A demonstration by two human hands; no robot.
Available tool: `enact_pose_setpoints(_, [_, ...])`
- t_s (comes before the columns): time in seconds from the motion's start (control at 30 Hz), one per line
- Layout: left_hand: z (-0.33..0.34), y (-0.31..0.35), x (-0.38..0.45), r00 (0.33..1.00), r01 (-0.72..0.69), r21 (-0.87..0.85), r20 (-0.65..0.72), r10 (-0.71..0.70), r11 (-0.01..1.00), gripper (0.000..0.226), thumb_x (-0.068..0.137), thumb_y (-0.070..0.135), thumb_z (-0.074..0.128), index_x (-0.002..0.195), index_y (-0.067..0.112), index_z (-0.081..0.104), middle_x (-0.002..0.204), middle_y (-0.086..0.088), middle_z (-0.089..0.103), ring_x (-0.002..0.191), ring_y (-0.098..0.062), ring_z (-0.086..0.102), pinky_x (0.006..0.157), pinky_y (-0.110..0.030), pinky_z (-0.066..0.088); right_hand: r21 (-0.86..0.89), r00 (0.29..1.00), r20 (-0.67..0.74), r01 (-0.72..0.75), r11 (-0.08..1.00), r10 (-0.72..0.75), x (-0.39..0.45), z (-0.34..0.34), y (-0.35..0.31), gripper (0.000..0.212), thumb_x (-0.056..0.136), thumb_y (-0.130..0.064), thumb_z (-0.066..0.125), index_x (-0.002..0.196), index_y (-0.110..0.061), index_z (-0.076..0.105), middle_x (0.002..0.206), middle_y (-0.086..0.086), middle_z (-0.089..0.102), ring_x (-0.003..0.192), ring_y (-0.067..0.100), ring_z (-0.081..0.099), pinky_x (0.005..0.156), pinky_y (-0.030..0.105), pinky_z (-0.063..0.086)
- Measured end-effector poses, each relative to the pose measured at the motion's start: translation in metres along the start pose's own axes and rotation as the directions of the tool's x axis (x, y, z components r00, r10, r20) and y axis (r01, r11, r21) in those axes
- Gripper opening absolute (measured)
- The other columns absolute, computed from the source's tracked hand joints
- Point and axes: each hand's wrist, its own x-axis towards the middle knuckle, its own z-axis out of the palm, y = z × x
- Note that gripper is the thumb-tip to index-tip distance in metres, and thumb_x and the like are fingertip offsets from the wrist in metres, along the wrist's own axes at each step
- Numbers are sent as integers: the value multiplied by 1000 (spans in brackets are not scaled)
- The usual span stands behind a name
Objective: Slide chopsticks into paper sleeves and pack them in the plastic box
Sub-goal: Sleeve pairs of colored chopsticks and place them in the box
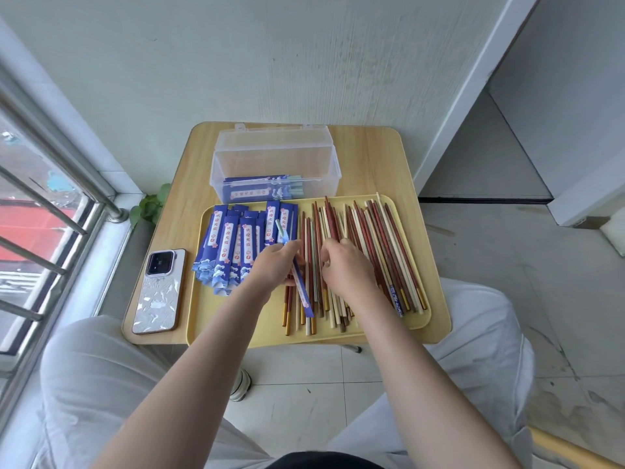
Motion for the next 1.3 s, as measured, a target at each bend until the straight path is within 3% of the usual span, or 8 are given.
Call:
enact_pose_setpoints(0.1, [-1, -1, 0, 1000, -4, 0, -7, 4, 1000, 45, 102, 41, 48, 108, 1, 68, 100, -12, 72, 79, -16, 67, 52, -19, 52, -4, 998, 43, 50, 999, -50, 0, 2, -10, 12, 95, -13, 59, 105, -18, 65, 118, 4, 58, 80, 20, 63, 60, 30, 51])
enact_pose_setpoints(0.33, [-5, -4, -2, 999, 3, 63, -52, 1, 998, 45, 102, 42, 49, 107, 1, 66, 95, -12, 72, 72, -16, 69, 52, -23, 53, -183, 991, 130, -9, 983, 34, 1, 4, -27, 9, 98, -10, 54, 104, -12, 60, 100, 4, 60, 76, 22, 61, 59, 31, 47])
enact_pose_setpoints(0.5, [-10, -4, -2, 990, -25, 205, -130, 52, 978, 53, 97, 46, 50, 98, -4, 66, 86, -18, 73, 68, -26, 71, 80, -49, 61, -163, 980, 170, -79, 983, 107, -1, 5, -37, 10, 99, -13, 54, 106, -12, 62, 95, 4, 62, 78, 23, 59, 63, 30, 44])
enact_pose_setpoints(0.73, [-14, -2, -10, 988, -8, 351, -140, 61, 936, 45, 97, 48, 47, 83, 8, 60, 88, -17, 71, 82, -34, 71, 81, -48, 59, -157, 964, 204, -142, 977, 173, -6, 6, -47, 16, 99, -10, 53, 112, -10, 62, 108, 6, 65, 98, 25, 65, 66, 30, 43])
enact_pose_setpoints(0.93, [-12, -3, -9, 993, 10, 300, -116, 26, 954, 43, 97, 47, 49, 90, 7, 62, 94, -16, 69, 87, -32, 71, 83, -49, 60, -17, 941, 206, -270, 963, 268, -2, 2, -47, 15, 96, -26, 62, 101, -11, 62, 96, 4, 65, 76, 23, 61, 49, 26, 38])
enact_pose_setpoints(1.07, [-11, -5, -8, 994, 30, 264, -108, -2, 964, 47, 94, 48, 50, 96, 4, 66, 90, -14, 73, 80, -28, 73, 82, -47, 61, 137, 940, 139, -331, 934, 312, 0, -17, -36, 18, 93, -24, 64, 88, -11, 52, 86, 5, 65, 75, 24, 68, 53, 28, 49])
enact_pose_setpoints(1.2, [-7, -8, -4, 997, 29, 183, -69, -17, 983, 57, 81, 56, 46, 94, 5, 70, 87, -10, 76, 77, -27, 74, 84, -47, 60, 359, 960, -79, -224, 906, 268, 3, -33, -21, 8, 91, -13, 62, 92, -14, 54, 84, 1, 63, 67, 16, 62, 49, 26, 40])
enact_pose_setpoints(1.3, [0, -5, -9, 1000, 8, 87, 6, -9, 996, 49, 89, 51, 53, 95, 5, 70, 94, -12, 75, 84, -29, 74, 83, -48, 61, 594, 941, -203, -101, 798, 269, 8, -45, -17, 14, 91, -11, 59, 83, -23, 61, 82, 0, 69, 65, 17, 66, 57, 33, 55])
